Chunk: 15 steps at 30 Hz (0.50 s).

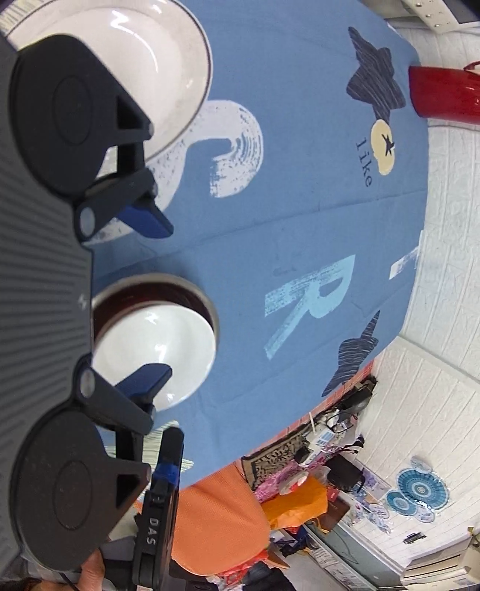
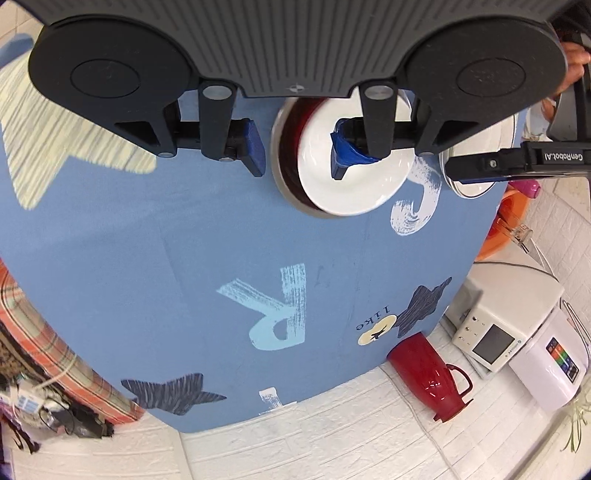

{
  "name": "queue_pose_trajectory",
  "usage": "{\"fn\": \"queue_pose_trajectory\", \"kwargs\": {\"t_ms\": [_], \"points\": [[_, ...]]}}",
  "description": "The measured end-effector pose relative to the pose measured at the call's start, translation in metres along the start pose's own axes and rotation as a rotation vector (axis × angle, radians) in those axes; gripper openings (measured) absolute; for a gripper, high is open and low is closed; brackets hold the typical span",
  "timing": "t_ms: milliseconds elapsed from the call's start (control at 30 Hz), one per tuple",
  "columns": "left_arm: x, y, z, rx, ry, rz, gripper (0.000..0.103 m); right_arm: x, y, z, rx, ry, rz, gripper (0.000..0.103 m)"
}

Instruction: Organize plates and bowls

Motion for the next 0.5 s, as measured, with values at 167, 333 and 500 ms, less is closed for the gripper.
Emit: {"fn": "queue_pose_trajectory", "kwargs": {"t_ms": [167, 333, 500], "points": [[0.018, -0.004, -0.004, 0.082, -0.048, 0.050, 0.077, -0.008, 0.011, -0.023, 0.022, -0.026, 0.021, 0.024], [0.024, -0.022, 0.001, 0.153, -0.074, 0.085, 0.077, -0.012, 0.002, -0.029, 0.054, -0.049, 0.035, 0.024], [0.020, -0.038, 0.006, 0.173, -0.131, 0.113, 0.077, -0.015, -0.009, -0.031, 0.083, -0.055, 0.048, 0.025]]}}
Point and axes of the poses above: each gripper's, at about its wrist camera, not at the fingertips, and y roughly against the way its jaws point, x to its left, z to its top, the point moved 5 cm from there along -y, roughly the way its jaws point, and after that the axes turned 12 degrees about y, right-handed, at the moved point
